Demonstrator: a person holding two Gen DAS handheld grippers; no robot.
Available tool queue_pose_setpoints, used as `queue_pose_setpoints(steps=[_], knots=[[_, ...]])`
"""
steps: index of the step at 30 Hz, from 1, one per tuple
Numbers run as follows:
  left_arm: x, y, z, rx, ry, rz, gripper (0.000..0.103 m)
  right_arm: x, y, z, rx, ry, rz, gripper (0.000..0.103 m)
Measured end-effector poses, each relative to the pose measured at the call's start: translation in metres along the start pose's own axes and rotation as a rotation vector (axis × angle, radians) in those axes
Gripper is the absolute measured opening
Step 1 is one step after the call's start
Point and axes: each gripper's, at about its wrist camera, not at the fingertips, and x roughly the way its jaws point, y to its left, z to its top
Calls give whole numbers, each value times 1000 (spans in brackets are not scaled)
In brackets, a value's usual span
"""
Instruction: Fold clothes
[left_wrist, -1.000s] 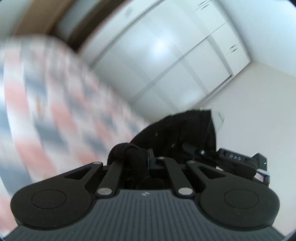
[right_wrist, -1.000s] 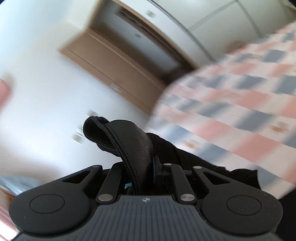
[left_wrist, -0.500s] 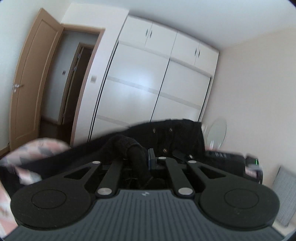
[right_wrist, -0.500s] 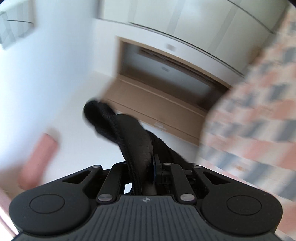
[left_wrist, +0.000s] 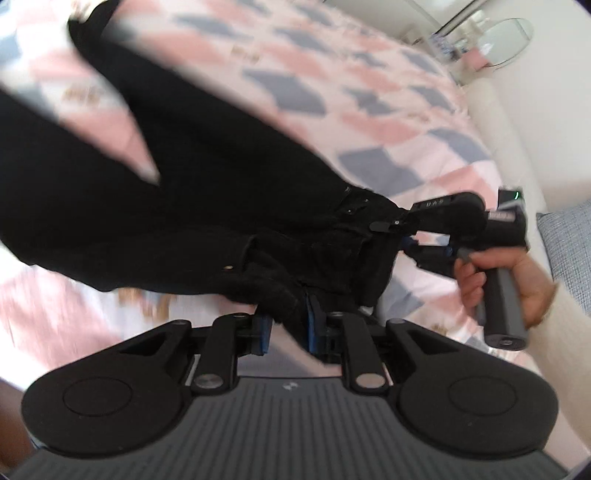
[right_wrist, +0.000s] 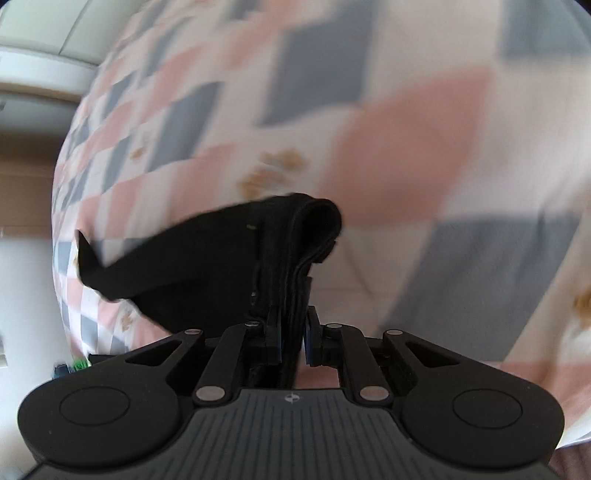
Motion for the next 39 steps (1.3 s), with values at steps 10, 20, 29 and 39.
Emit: queue_pose_setpoints(steps=[10,20,29,39], knots=[[-15,61,-43,-166,105,11,44,18,-51,-1,18,-37,9,44],[66,126,-93,-600,168,-110,48,39,-60,3,23,-74,14,54],[89,57,-88,-153,350,-132,0,-32,-8,-15,-219,-183,66,7],[78,-23,-60,71,293,-223,4,-66,22,39,-293,-341,-37,11]])
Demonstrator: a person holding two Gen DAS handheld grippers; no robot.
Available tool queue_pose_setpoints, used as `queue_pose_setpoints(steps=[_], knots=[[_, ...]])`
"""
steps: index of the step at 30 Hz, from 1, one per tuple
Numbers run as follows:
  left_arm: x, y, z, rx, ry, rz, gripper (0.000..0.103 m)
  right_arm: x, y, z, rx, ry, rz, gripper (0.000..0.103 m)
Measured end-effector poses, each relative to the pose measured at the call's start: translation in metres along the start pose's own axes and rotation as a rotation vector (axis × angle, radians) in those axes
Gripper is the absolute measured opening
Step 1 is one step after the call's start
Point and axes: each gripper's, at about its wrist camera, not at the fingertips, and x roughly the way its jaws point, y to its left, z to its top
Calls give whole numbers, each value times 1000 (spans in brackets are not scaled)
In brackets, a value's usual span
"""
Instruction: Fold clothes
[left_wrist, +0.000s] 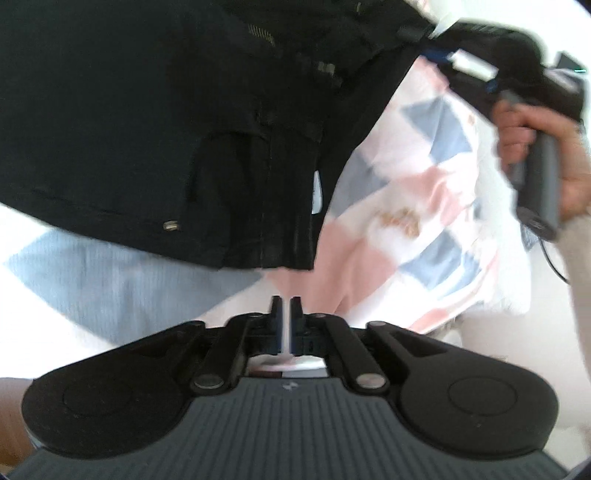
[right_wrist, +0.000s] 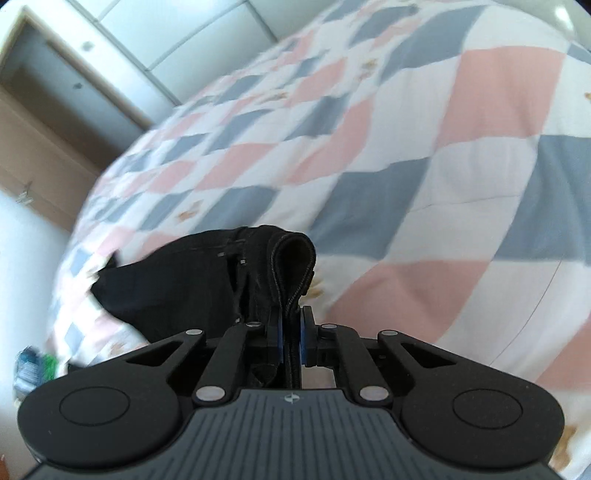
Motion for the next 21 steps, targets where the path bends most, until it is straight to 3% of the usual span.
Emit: queue_pose_setpoints(steps=[3,5,7,10,15,18,21], knots=[[-5,11,1,-17,-9,71,5,47,-26,3,33,120,-170,37],[-9,28,2,-78,-6,130,9,41,-41,-5,97,119,-115,43],[-25,48,1,-141,-37,182,17,21,-56,-27,181,92,-31,67],[-49,81,3,-224,-77,259,18,-1,-77,-80,330,165,53,68],[-92,132,21,-272,-120,335,18,-20,-88,-173,539,305,127,67],[-103,159,39,-271,-126,341,20,-13,-77,-206,597,287,122,61],[-113,181,57,-245,-117,331,20,2,-59,-229,667,191,128,55]])
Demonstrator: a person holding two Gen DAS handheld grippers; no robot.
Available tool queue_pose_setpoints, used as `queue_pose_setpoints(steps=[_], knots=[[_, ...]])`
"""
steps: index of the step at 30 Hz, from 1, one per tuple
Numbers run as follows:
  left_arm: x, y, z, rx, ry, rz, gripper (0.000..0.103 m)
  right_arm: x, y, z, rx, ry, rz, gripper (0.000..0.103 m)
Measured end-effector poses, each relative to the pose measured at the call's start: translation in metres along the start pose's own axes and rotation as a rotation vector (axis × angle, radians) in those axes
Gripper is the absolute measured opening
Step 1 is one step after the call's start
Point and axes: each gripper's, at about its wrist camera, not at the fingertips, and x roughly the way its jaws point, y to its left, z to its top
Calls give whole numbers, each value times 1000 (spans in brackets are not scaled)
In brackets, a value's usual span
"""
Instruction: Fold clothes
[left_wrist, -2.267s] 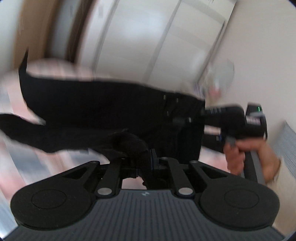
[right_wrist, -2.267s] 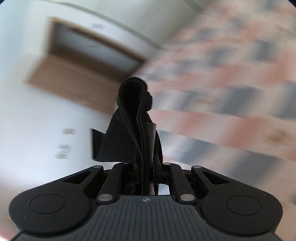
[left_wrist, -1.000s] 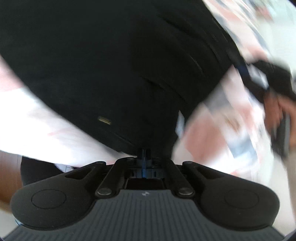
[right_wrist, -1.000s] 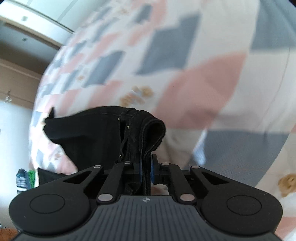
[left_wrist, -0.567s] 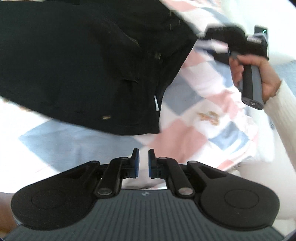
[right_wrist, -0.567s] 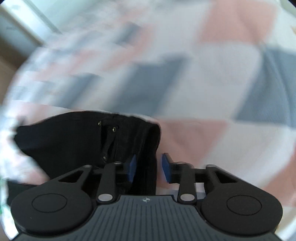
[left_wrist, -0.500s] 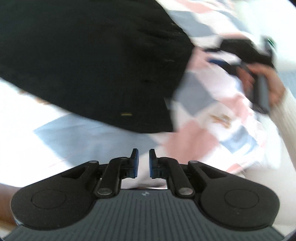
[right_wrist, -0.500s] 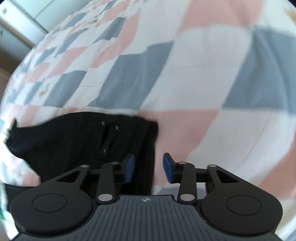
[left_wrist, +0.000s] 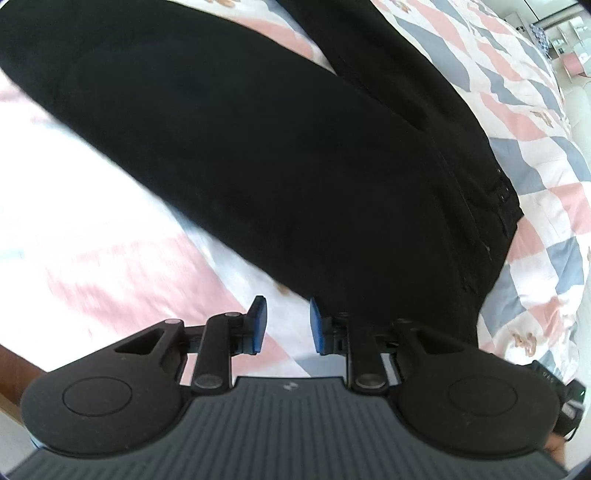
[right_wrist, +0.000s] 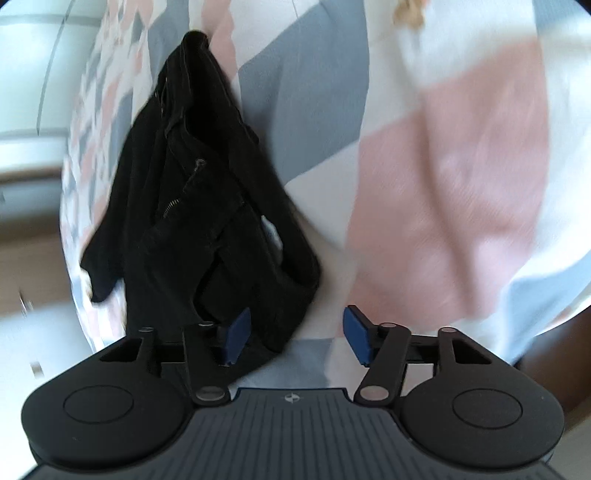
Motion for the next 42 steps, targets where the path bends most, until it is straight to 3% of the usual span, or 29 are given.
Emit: queue_pose_setpoints(steps=[4,8,10,12,16,21,26,27,28,29,30,32,38,42], knots=[[1,37,31,24,8,-44,24,26,-4,-31,108,-178,-13,55],[-17,108,66,-18,-41,-55,31,37,-11,-62,292,-407,73,56],[-35,157,88,-69,-106,-32,35,35,-6,-74,326,-512,91,36],[-54,209,110,-150,-180,-1,36,29,11,-85,248,-580,65,34],[-82,305,145,-336,-321,29,39,31,16,-93,241,-590,96,34],[-72,364,163,-441,-386,40,40,43,15,-93,263,-577,111,40],[-60,384,188,-445,-448,11,38,45,9,-88,243,-568,94,43],[-57,382,191,-424,-450,19,38,46,11,-87,225,-564,73,39],[-55,380,194,-400,-450,33,32,45,15,-85,203,-564,50,28],[-55,376,194,-374,-448,51,20,43,18,-83,181,-566,26,22],[-58,373,194,-356,-450,61,14,42,22,-81,158,-567,3,12],[-71,369,194,-337,-463,64,7,26,33,-79,128,-583,39,10],[-116,327,158,-254,-504,38,6,-56,67,-61,-37,-651,130,8],[-133,301,106,-180,-494,41,6,-93,55,-50,-110,-640,47,8]])
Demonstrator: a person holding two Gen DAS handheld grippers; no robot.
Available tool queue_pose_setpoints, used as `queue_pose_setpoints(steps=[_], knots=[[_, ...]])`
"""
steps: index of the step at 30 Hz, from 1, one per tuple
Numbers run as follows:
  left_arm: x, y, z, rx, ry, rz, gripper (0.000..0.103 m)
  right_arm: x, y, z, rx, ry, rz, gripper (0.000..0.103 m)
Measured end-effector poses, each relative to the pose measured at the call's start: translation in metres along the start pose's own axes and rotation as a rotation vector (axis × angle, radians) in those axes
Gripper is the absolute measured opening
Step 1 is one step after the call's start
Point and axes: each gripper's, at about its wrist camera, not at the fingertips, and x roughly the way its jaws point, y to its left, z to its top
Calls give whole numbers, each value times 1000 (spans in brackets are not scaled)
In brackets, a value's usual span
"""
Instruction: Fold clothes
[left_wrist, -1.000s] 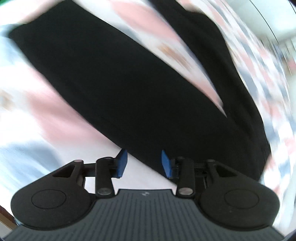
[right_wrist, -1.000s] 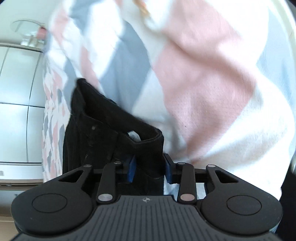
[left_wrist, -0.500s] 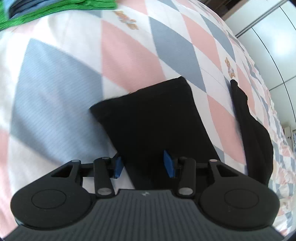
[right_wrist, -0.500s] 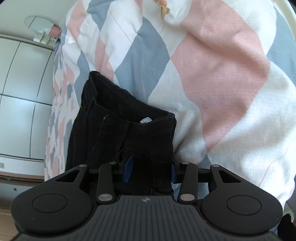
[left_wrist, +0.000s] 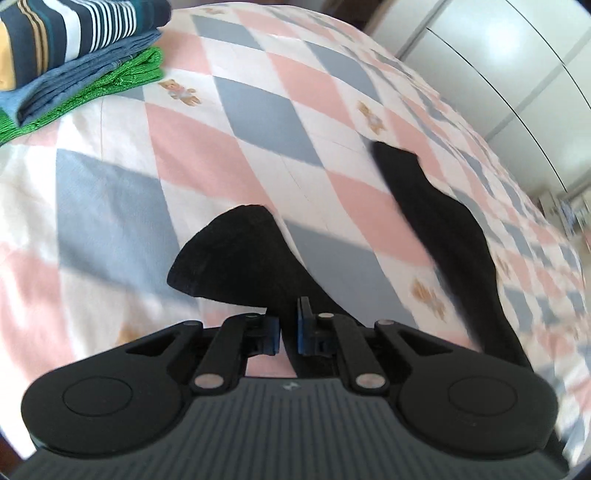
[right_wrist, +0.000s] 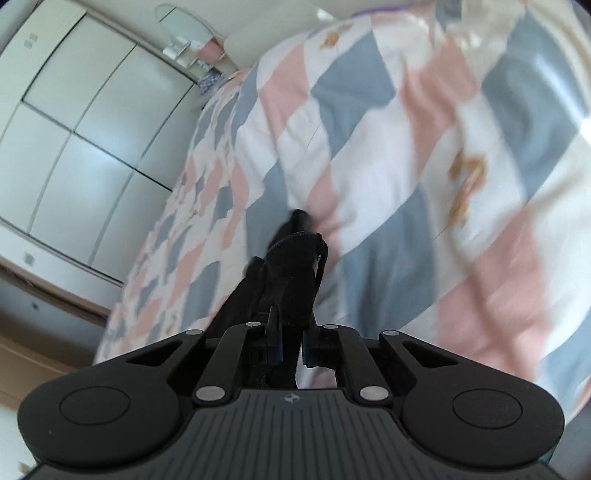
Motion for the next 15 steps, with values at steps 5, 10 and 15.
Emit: queue_pose_setpoints(steps=[5,10,15], knots=[[26,6,-57,97,82,145,7,39,-87,-33,134,153,-186,8],[17,0,-65,96,17,146,6,45,-91,-33,131,126,-167,9],[12,-1,-75,145,68,219,15,44,-100,-36,97,192,-205,22]])
